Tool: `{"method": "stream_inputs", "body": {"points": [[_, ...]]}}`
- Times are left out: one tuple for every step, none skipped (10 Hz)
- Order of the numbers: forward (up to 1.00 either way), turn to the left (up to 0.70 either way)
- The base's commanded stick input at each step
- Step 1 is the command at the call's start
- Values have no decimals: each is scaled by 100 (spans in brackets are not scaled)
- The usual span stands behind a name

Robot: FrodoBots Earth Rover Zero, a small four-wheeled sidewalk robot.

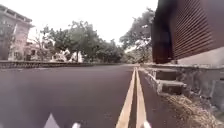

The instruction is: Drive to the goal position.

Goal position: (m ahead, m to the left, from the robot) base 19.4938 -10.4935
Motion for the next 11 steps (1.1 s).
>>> {"method": "stream_inputs", "body": {"points": [[70, -15], [70, -9], [70, -2], [70, 0], [70, 0], [70, -29], [70, -17], [70, -6], [70, -5], [70, -16], [70, -27]]}}
